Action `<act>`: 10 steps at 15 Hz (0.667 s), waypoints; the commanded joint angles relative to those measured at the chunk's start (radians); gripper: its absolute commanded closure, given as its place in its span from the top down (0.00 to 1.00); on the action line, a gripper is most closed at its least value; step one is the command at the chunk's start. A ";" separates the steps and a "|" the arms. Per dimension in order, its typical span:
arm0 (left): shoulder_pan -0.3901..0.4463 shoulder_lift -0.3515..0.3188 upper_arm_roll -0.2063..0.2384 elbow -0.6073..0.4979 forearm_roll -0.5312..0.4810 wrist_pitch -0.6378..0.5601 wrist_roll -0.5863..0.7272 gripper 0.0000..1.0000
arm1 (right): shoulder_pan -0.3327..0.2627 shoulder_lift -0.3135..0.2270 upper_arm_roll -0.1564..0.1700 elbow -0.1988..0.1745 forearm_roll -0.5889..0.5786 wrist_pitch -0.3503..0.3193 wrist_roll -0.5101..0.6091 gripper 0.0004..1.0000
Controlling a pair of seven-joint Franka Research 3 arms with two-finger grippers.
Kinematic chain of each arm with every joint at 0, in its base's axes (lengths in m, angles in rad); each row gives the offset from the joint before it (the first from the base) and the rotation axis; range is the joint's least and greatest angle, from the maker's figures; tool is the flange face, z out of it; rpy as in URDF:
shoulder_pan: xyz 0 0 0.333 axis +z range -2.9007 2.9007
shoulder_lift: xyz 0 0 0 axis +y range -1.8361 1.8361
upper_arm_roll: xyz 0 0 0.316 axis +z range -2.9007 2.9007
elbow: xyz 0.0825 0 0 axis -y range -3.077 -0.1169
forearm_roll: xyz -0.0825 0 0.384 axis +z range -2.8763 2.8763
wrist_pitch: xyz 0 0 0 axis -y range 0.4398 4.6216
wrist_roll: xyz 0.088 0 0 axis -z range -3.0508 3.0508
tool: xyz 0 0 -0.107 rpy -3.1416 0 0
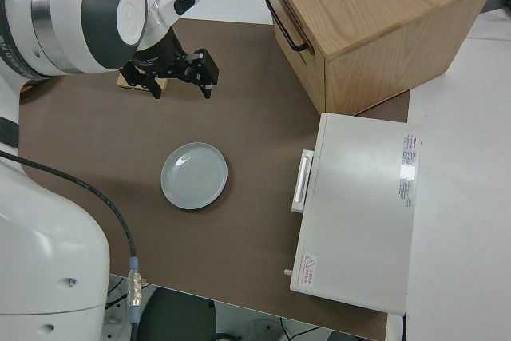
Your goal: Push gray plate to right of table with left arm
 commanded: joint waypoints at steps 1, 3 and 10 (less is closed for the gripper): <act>0.002 0.004 -0.004 0.039 0.013 -0.023 0.022 0.99 | -0.011 -0.008 0.004 0.001 0.008 -0.012 -0.001 0.98; 0.001 0.006 -0.006 0.046 0.020 -0.023 0.035 0.99 | -0.011 -0.008 0.004 -0.001 0.010 -0.012 -0.001 0.98; 0.010 0.004 0.092 0.080 0.016 -0.054 0.311 0.99 | -0.011 -0.008 0.006 -0.001 0.008 -0.012 -0.001 0.98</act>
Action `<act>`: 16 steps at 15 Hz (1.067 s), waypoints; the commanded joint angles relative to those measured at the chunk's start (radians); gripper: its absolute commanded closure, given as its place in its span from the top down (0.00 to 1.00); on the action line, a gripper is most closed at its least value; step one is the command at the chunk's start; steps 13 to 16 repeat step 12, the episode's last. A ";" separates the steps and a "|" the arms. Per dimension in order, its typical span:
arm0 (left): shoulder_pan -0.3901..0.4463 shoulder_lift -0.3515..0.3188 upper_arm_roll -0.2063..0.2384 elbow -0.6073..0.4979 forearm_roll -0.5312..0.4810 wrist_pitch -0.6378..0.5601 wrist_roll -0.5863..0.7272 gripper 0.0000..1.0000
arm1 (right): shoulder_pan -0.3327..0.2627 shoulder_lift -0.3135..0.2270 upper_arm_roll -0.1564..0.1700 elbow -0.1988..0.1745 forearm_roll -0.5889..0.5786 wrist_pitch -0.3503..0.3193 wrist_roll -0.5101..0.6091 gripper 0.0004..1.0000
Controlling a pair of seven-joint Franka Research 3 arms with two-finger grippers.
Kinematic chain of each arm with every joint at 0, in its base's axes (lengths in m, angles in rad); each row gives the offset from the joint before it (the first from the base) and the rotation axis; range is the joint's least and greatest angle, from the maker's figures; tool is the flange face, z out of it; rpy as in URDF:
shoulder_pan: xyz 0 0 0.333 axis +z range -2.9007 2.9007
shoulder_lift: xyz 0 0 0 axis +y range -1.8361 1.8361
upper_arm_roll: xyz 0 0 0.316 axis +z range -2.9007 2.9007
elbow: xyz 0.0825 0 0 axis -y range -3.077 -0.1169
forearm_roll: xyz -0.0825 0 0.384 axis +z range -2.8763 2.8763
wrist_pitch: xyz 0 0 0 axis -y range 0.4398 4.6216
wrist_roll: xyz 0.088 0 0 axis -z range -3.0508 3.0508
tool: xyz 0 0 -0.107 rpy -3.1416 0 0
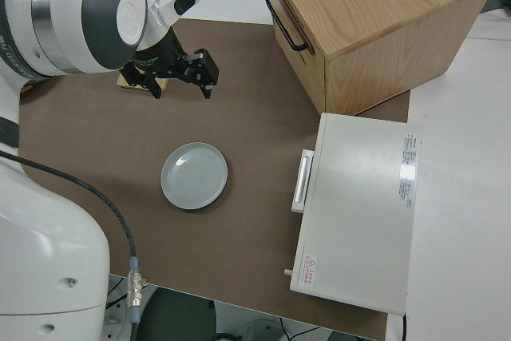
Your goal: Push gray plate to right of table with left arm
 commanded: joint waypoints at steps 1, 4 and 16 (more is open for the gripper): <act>0.007 0.004 0.065 0.031 0.015 -0.036 0.129 0.99 | -0.011 -0.008 0.006 -0.001 0.008 -0.012 -0.001 0.98; 0.008 0.003 0.071 0.031 0.020 -0.036 0.139 0.99 | -0.011 -0.008 0.004 -0.001 0.008 -0.012 -0.001 0.98; 0.010 0.003 0.119 0.031 0.012 -0.036 0.206 0.99 | -0.011 -0.008 0.006 0.001 0.008 -0.012 -0.001 0.98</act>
